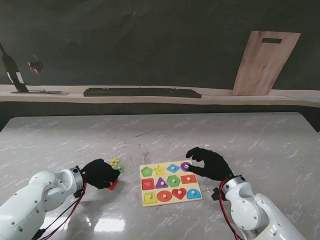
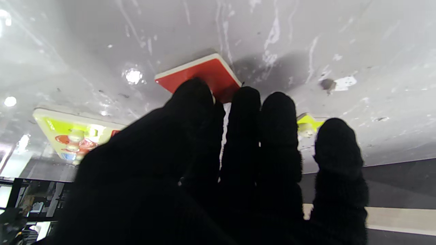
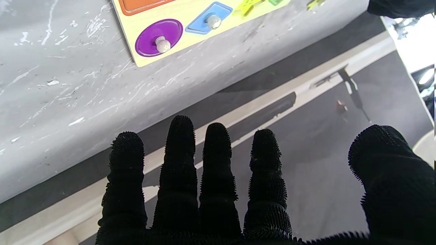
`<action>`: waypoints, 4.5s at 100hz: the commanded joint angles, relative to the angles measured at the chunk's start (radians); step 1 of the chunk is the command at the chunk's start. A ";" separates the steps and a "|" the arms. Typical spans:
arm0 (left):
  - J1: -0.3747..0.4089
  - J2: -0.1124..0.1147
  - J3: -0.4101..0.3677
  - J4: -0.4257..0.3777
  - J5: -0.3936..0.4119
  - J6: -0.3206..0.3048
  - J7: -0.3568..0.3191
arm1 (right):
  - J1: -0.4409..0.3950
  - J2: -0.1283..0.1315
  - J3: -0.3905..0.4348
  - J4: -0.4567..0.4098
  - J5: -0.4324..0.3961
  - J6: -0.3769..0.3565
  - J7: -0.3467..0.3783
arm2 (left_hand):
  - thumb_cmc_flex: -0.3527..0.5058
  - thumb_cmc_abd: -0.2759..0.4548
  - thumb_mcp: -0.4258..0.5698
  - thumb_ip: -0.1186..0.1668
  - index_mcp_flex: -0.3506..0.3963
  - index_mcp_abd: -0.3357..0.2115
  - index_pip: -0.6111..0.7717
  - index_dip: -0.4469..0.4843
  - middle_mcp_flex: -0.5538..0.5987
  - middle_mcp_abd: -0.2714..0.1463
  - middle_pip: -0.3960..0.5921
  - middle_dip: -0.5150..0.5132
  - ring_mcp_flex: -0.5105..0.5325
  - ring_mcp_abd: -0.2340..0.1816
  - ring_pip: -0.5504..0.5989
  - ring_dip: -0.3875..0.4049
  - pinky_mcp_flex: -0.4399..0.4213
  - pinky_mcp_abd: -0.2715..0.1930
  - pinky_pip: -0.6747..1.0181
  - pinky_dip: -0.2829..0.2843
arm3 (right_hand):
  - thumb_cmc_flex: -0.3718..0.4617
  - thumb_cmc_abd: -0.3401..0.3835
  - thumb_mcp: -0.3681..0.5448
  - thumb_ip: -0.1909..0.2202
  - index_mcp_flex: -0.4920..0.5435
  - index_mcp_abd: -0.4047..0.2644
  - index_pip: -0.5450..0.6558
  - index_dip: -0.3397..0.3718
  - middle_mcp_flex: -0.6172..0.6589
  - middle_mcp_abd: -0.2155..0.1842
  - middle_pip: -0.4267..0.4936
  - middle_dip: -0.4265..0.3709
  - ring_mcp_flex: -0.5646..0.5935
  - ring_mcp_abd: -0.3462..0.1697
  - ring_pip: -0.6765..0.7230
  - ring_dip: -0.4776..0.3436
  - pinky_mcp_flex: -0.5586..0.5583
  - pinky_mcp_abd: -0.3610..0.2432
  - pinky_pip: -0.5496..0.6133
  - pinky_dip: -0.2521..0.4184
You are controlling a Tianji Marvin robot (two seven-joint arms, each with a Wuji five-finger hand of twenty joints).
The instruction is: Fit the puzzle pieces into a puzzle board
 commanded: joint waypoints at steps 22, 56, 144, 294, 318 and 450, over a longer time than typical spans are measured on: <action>0.005 -0.008 -0.006 -0.048 -0.014 0.022 -0.008 | 0.005 -0.003 -0.008 0.002 0.029 -0.017 0.012 | -0.015 -0.039 0.072 -0.051 0.036 0.025 0.068 0.003 0.031 0.055 0.070 0.005 0.070 -0.027 0.059 0.008 0.030 -0.070 0.065 0.012 | -0.017 0.020 -0.021 0.031 0.011 -0.026 -0.015 -0.005 0.021 -0.028 0.009 0.010 0.011 -0.016 0.013 0.016 -0.012 0.006 0.014 0.017; -0.058 -0.022 0.076 -0.067 -0.097 0.118 -0.063 | 0.025 -0.007 -0.013 0.022 0.068 -0.053 0.013 | -0.032 -0.051 0.098 -0.058 0.043 0.048 0.080 0.015 0.034 0.069 0.121 -0.012 0.095 -0.023 0.089 -0.002 0.058 -0.060 0.093 0.019 | -0.015 0.019 -0.022 0.031 0.009 -0.023 -0.017 -0.006 0.020 -0.028 0.008 0.010 0.011 -0.017 0.012 0.016 -0.014 0.006 0.013 0.017; -0.306 -0.086 0.487 -0.003 -0.366 0.502 -0.129 | -0.029 -0.013 0.063 0.004 0.056 -0.146 -0.040 | -0.028 -0.050 0.120 -0.042 0.030 0.087 0.075 0.061 0.013 0.100 0.160 0.013 0.069 0.012 0.120 -0.011 0.029 -0.024 0.108 0.048 | -0.007 0.023 -0.024 0.034 0.004 -0.016 -0.019 -0.006 0.013 -0.023 0.010 0.011 0.002 -0.013 0.014 0.015 -0.023 0.009 0.014 0.016; -0.318 -0.097 0.606 -0.021 -0.449 0.628 -0.180 | -0.018 -0.016 0.061 0.013 0.068 -0.114 -0.041 | -0.033 -0.026 0.116 -0.027 0.005 0.077 0.062 0.091 -0.018 0.099 0.162 0.035 0.032 0.029 0.124 -0.025 0.002 -0.015 0.079 0.060 | -0.008 0.023 -0.024 0.034 0.007 -0.016 -0.019 -0.005 0.013 -0.024 0.009 0.010 0.003 -0.013 0.014 0.015 -0.022 0.009 0.016 0.014; -0.315 -0.098 0.603 -0.023 -0.459 0.644 -0.184 | -0.015 -0.016 0.059 0.015 0.072 -0.110 -0.036 | -0.031 0.057 -0.075 -0.024 0.004 0.056 -0.012 0.036 -0.098 0.112 0.205 0.010 -0.018 0.054 0.110 -0.011 -0.042 -0.014 0.042 0.060 | -0.008 0.023 -0.024 0.034 0.006 -0.019 -0.019 -0.005 0.014 -0.024 0.010 0.010 0.004 -0.014 0.015 0.015 -0.021 0.008 0.016 0.014; -0.171 -0.085 0.281 -0.050 -0.343 0.551 -0.072 | 0.058 -0.020 -0.012 0.072 0.253 -0.038 0.073 | -0.059 0.384 -0.522 0.094 -0.033 0.067 -0.408 0.014 -0.340 0.133 0.061 -0.122 -0.272 0.124 -0.104 0.019 -0.283 -0.012 -0.121 0.017 | -0.026 0.005 -0.011 0.033 0.004 -0.017 -0.028 -0.012 0.010 -0.022 0.008 0.010 0.000 -0.010 0.025 0.023 -0.019 0.009 0.017 0.014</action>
